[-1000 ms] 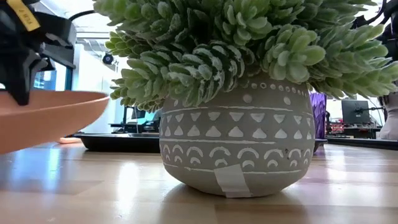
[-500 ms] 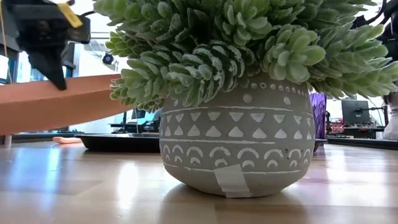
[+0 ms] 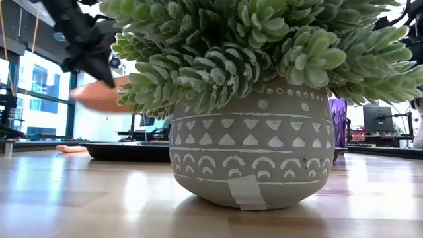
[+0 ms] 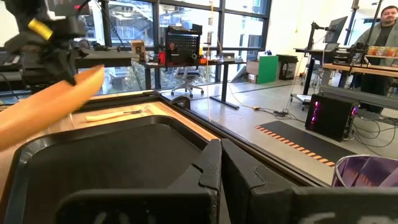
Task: Pick and place plate/cup/fork/spoon on tray
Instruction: Put the orange plate on the black tray
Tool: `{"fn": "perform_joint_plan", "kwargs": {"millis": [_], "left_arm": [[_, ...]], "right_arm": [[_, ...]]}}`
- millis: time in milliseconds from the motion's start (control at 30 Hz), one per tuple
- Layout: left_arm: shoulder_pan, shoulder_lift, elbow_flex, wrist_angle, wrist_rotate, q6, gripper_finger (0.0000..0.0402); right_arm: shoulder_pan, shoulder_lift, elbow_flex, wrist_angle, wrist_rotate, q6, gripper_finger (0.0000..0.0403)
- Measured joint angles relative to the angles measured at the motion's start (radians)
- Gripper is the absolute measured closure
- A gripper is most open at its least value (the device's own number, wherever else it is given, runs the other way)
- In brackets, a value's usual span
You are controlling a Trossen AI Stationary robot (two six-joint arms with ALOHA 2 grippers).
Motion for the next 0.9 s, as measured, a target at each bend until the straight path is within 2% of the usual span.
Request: {"fn": "perform_joint_plan", "kwargs": {"millis": [333, 700, 900], "left_arm": [[0.218, 0.098, 0.132, 0.110, 0.052, 0.184, 0.0401], [0.364, 0.368, 0.319, 0.153, 0.177, 0.315, 0.0401], [0.410, 0.501, 0.392, 0.155, 0.196, 0.353, 0.0401]], "right_arm": [[0.000, 0.000, 0.000, 0.000, 0.000, 0.000, 0.0402], [0.000, 0.000, 0.000, 0.000, 0.000, 0.000, 0.0402], [0.000, 0.000, 0.000, 0.000, 0.000, 0.000, 0.0402]]}}
